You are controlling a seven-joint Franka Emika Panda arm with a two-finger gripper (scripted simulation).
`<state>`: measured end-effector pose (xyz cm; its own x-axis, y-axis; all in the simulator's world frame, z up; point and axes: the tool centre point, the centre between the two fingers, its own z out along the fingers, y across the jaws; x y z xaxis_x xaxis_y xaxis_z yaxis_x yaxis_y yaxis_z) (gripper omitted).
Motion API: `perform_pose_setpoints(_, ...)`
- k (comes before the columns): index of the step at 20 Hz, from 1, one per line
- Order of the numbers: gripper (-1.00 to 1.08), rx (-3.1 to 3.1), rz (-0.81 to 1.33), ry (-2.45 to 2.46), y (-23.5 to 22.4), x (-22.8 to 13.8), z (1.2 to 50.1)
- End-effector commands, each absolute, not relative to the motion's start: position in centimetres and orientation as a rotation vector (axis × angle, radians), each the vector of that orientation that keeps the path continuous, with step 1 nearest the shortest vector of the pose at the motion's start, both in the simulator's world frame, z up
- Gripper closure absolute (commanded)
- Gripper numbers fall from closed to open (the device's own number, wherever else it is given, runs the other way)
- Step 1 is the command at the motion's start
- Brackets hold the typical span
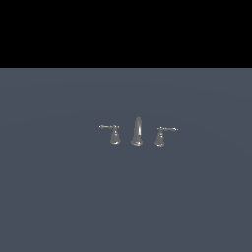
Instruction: Turn on the faucet by rotating a designated handle.
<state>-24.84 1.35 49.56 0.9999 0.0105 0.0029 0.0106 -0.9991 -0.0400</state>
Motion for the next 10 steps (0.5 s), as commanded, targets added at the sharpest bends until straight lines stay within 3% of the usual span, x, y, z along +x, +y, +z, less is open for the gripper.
perform_pose_setpoints(1,1.08,-3.102,-0.004,-0.016,1.4,-24.8,49.6)
perform_pose_setpoints(10,1.08,-3.102,-0.004,0.053,2.2,-24.3,48.5)
